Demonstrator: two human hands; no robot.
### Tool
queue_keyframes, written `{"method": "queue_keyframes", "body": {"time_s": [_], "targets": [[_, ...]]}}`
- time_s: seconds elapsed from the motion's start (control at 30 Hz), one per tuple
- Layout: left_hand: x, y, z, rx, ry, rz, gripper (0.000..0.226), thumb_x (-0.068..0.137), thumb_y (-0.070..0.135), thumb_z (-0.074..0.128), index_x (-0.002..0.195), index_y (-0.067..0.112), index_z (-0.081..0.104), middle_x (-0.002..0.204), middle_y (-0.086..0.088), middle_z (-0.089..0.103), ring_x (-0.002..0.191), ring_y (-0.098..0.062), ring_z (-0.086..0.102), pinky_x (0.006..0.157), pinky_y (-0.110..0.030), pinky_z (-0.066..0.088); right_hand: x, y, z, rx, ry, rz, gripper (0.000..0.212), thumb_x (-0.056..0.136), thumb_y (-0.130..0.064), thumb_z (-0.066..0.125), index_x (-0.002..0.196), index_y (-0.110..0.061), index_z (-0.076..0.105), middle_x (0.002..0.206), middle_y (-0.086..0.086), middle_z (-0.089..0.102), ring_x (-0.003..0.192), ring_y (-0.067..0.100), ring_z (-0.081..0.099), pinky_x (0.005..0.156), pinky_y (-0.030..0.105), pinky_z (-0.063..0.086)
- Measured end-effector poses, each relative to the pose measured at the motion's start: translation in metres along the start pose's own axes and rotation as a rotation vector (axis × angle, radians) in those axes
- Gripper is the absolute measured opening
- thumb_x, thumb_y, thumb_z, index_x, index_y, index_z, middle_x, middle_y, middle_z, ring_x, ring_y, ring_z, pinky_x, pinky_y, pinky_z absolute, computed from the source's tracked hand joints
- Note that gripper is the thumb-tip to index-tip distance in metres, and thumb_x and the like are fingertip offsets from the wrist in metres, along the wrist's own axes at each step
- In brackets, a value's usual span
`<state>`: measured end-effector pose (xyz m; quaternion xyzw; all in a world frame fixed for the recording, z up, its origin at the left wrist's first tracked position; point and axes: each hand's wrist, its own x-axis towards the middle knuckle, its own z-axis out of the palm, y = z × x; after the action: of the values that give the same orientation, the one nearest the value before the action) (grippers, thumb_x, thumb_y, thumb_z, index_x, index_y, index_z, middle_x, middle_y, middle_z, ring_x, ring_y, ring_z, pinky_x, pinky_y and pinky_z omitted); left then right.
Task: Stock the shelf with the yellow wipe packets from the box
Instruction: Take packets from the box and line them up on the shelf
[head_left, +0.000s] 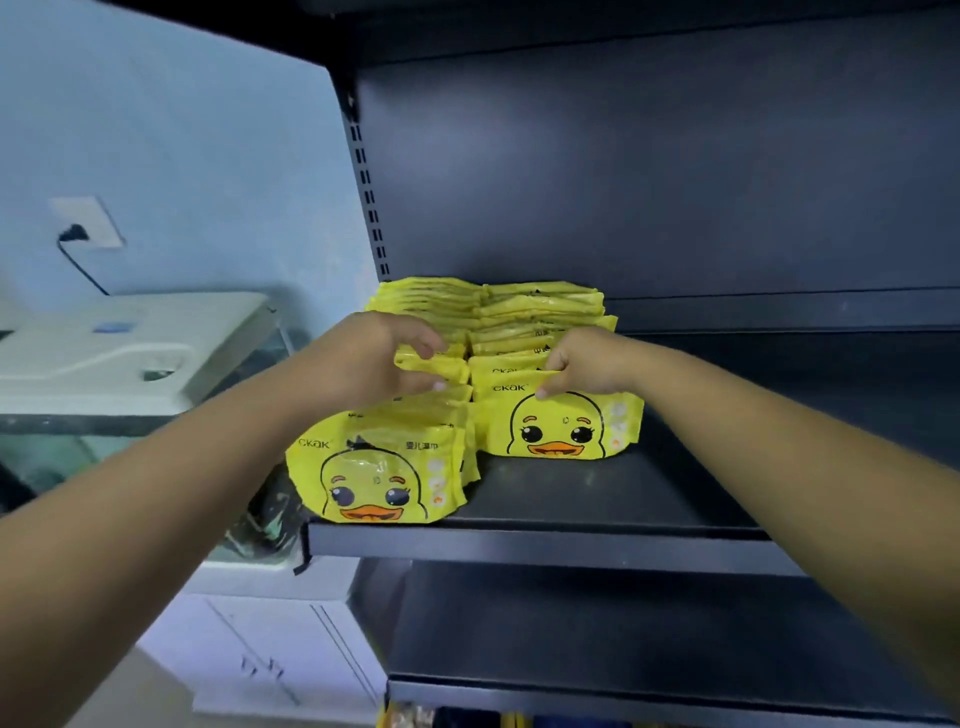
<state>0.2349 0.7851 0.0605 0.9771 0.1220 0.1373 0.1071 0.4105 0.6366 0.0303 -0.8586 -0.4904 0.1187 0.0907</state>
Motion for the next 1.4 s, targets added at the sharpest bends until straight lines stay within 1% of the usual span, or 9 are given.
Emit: {"method": "queue_keyframes", "body": {"time_s": [0.2,0.27,0.33,0.4,0.6,0.8,0.97,1.23,1.4], "targets": [[-0.022,-0.002,0.0,-0.055,0.0,-0.012,0.036,0.078,0.028,0.07,0.112,0.021,0.062,0.099,0.013,0.057,0.089,-0.006,0.05,0.063,-0.003,0.031,-0.001,-0.01,0.005,-0.083,0.073,0.001,0.041,0.087,-0.033,0.06,0.055,-0.015,0.041,0.058,0.0,0.034,0.06,0.018,0.036,0.05,0.029,0.022],[-0.027,0.001,0.002,-0.078,0.004,-0.001,0.035,0.078,0.027,0.07,0.112,0.02,0.062,0.099,0.01,0.058,0.086,-0.005,0.049,0.063,0.003,0.03,-0.012,-0.011,0.003,-0.111,0.131,0.029,0.021,0.089,-0.036,0.057,0.081,-0.017,0.06,0.079,-0.003,0.055,0.084,0.022,0.05,0.061,0.027,0.036],[-0.033,0.007,0.004,-0.107,0.008,0.005,0.034,0.078,0.027,0.07,0.111,0.02,0.063,0.097,0.01,0.058,0.088,-0.007,0.05,0.064,0.003,0.031,-0.029,-0.011,0.002,-0.113,0.208,0.07,0.037,0.089,-0.04,0.056,0.12,-0.019,0.058,0.119,0.0,0.059,0.112,0.024,0.051,0.085,0.03,0.043],[-0.037,0.014,0.008,-0.142,0.014,0.018,0.032,0.079,0.028,0.069,0.11,0.021,0.063,0.095,0.012,0.058,0.094,-0.009,0.054,0.064,-0.005,0.034,-0.049,-0.015,0.004,-0.129,0.32,0.066,0.045,0.09,-0.042,0.053,0.129,-0.02,0.051,0.132,0.002,0.053,0.12,0.024,0.048,0.094,0.032,0.042],[-0.059,0.049,0.022,0.095,0.11,0.273,0.03,0.084,0.032,0.064,0.113,0.023,0.063,0.099,0.008,0.065,0.099,-0.018,0.058,0.082,-0.028,0.042,-0.132,-0.029,0.023,-0.195,0.433,-0.022,0.039,0.092,-0.042,0.047,0.126,-0.024,0.054,0.128,-0.003,0.055,0.12,0.019,0.045,0.093,0.028,0.039],[-0.117,0.085,0.062,0.222,0.167,0.515,0.028,0.072,0.04,0.052,0.079,0.018,0.069,0.063,0.002,0.066,0.057,-0.021,0.063,0.051,-0.027,0.051,-0.219,-0.022,0.077,-0.097,0.469,-0.075,0.035,0.09,-0.044,0.049,0.106,-0.018,0.065,0.106,0.0,0.066,0.103,0.023,0.055,0.082,0.031,0.043],[-0.176,0.118,0.115,0.17,0.056,0.427,0.033,0.072,0.041,0.049,0.074,0.016,0.071,0.056,0.004,0.065,0.049,-0.019,0.062,0.044,-0.02,0.046,-0.276,0.015,0.143,-0.001,0.371,-0.065,0.032,0.09,-0.041,0.051,0.096,-0.014,0.067,0.094,0.003,0.066,0.093,0.023,0.058,0.067,0.025,0.034],[-0.262,0.178,0.205,0.02,-0.066,0.2,0.017,0.064,0.029,0.064,0.072,0.016,0.07,0.056,0.006,0.065,0.048,-0.017,0.061,0.047,-0.018,0.046,-0.348,0.06,0.227,0.102,0.196,0.051,0.027,0.092,-0.039,0.048,0.1,-0.018,0.064,0.099,0.0,0.064,0.098,0.019,0.055,0.075,0.028,0.04],[-0.305,0.193,0.26,-0.062,-0.34,-0.014,0.023,0.086,0.03,0.06,0.103,0.015,0.068,0.089,-0.001,0.072,0.086,-0.021,0.065,0.072,-0.028,0.049,-0.386,0.086,0.289,0.131,0.016,0.094,0.028,0.094,-0.037,0.046,0.107,-0.018,0.063,0.105,-0.003,0.065,0.1,0.016,0.058,0.07,0.024,0.037]]}}
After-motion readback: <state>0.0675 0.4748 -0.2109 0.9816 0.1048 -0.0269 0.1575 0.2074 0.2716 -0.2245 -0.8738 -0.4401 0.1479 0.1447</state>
